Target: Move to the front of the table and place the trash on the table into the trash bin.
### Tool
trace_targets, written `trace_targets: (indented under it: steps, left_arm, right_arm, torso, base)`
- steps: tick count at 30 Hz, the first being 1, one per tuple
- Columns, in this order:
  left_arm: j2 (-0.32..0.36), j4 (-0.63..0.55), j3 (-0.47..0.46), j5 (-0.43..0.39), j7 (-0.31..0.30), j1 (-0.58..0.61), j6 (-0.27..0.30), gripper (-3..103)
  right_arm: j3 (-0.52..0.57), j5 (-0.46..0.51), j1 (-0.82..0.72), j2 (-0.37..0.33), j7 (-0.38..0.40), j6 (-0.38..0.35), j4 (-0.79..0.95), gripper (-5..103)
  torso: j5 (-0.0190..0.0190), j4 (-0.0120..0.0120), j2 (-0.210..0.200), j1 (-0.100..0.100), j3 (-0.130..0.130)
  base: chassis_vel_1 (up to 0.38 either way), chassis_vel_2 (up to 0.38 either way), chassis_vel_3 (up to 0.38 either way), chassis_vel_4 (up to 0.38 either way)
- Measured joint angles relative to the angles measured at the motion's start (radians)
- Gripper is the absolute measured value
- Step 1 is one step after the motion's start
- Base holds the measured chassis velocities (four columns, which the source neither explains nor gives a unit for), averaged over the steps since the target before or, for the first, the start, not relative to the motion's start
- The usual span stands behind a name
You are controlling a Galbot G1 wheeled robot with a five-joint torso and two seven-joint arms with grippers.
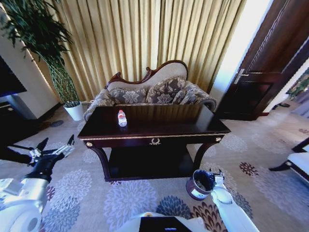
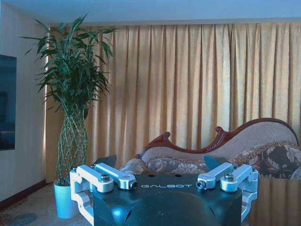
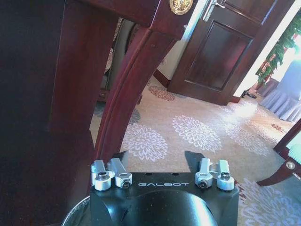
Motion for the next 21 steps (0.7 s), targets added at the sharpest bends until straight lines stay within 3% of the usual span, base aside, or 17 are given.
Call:
trace_targets:
  steps: [1, 4, 9, 15, 19, 21]
  left_arm:
    - [0.0, 0.0, 0.0, 0.0, 0.0, 0.0, 0.0, 100]
    - [0.0, 0.0, -0.001, -0.001, 0.003, 0.001, -0.006, 100]
    - [-0.001, 0.0, -0.005, -0.002, 0.004, 0.003, -0.01, 100]
    - [-0.005, 0.0, -0.004, -0.003, 0.005, 0.001, -0.014, 100]
    - [-0.008, 0.0, 0.004, -0.004, 0.008, -0.005, -0.016, 100]
    - [-0.008, 0.0, 0.004, -0.004, 0.008, -0.005, -0.016, 100]
  right_arm:
    - [0.0, 0.0, 0.0, 0.0, 0.0, 0.0, 0.0, 69]
    - [0.009, 0.004, -0.008, 0.0, 0.0, -0.001, 0.008, 85]
    - [0.012, 0.018, -0.015, 0.001, 0.0, -0.001, 0.013, 99]
    - [0.024, 0.106, -0.065, 0.0, -0.032, -0.003, 0.109, 100]
    - [0.08, 0.18, -0.182, -0.028, -0.163, 0.042, 0.355, 100]
    - [0.091, 0.197, -0.215, -0.032, -0.182, 0.044, 0.42, 100]
  torso:
    - [0.0, 0.0, 0.0, 0.0, 0.0]
    - [0.0, 0.0, 0.0, 0.0, 0.0]
    - [0.0, 0.0001, 0.0, 0.0, 0.0]
    - [0.0004, 0.0, 0.0, 0.0, 0.0]
    - [-0.0002, 0.0, 0.0, 0.0, 0.0]
    - [-0.0003, 0.0002, 0.0, 0.0, 0.0]
  base:
    - [0.0, 0.0, 0.0, 0.0]
    - [0.0, 0.0, 0.0, 0.0]
    - [0.0, 0.0, 0.0, 0.0]
    - [0.0, 0.0, 0.0, 0.0]
    - [0.0, 0.0, 0.0, 0.0]
    - [0.0, 0.0, 0.0, 0.0]
